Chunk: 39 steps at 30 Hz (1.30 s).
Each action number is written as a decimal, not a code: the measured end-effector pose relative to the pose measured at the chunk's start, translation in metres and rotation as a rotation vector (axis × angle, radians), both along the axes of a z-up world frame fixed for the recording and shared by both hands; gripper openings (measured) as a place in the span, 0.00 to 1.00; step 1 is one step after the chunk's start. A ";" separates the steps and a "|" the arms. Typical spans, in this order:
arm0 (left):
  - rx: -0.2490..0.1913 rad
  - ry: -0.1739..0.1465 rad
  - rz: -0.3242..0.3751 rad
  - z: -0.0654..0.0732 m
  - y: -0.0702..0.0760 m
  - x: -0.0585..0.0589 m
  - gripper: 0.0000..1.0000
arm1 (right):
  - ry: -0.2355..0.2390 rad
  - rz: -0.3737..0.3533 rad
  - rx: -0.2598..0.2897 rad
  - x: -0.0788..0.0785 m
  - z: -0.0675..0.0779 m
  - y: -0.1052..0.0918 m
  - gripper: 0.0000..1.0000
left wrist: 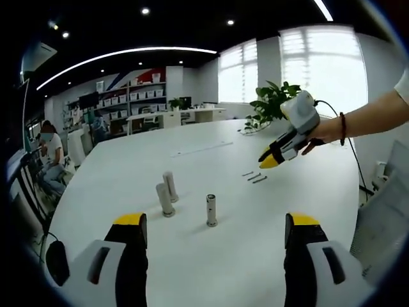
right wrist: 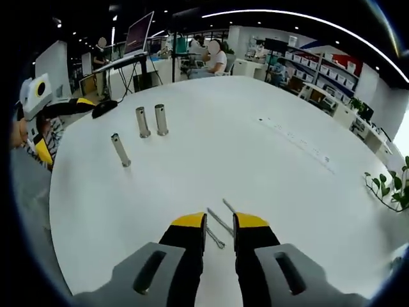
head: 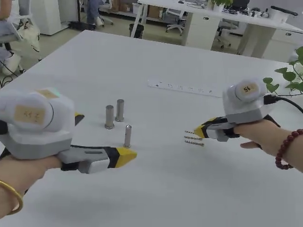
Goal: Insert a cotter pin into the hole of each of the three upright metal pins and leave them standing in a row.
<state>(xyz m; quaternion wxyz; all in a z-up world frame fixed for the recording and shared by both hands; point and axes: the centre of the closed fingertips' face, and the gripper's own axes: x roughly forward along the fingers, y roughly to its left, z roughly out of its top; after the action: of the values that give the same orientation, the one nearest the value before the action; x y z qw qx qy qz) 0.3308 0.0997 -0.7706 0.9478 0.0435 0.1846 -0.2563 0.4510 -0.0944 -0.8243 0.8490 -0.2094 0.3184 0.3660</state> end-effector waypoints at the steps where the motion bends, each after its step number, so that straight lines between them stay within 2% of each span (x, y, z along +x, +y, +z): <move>1: -0.001 0.001 0.003 0.000 0.001 0.000 0.88 | 0.002 0.008 -0.018 0.002 -0.003 -0.001 0.18; 5: -0.028 -0.001 0.018 0.002 0.005 0.001 0.86 | 0.011 0.022 -0.044 0.009 -0.011 -0.002 0.15; 11: -0.012 0.002 0.020 0.000 0.010 0.001 0.84 | 0.016 0.059 -0.095 0.021 -0.019 -0.002 0.15; 13: -0.007 0.006 0.025 -0.001 0.012 0.002 0.83 | 0.031 0.089 -0.105 0.022 -0.023 -0.001 0.15; 16: -0.009 0.015 0.034 -0.003 0.014 0.002 0.82 | 0.041 0.124 -0.194 0.027 -0.031 -0.009 0.15; 20: -0.005 0.020 0.040 -0.004 0.017 0.004 0.81 | 0.051 0.131 -0.174 0.032 -0.031 -0.008 0.14; 28: 0.001 0.026 0.027 -0.008 0.018 0.007 0.80 | 0.090 0.188 -0.177 0.033 -0.034 -0.006 0.12; 31: 0.004 0.027 0.021 -0.008 0.017 0.008 0.79 | 0.100 0.216 -0.213 0.031 -0.039 -0.008 0.12; 32: 0.004 0.029 0.020 -0.009 0.016 0.007 0.79 | 0.100 0.216 -0.197 0.032 -0.038 -0.004 0.11; 35: -0.014 0.036 0.020 -0.008 0.014 0.008 0.78 | 0.097 0.229 -0.198 0.032 -0.038 -0.002 0.10; 39: -0.017 0.030 0.022 -0.007 0.014 0.010 0.78 | 0.125 0.247 -0.208 0.031 -0.039 -0.001 0.07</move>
<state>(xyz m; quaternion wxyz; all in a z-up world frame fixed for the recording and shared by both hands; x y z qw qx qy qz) 0.3403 0.1132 -0.7781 0.9480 0.0296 0.1971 -0.2482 0.4821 -0.0955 -0.8634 0.7499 -0.3105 0.3785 0.4449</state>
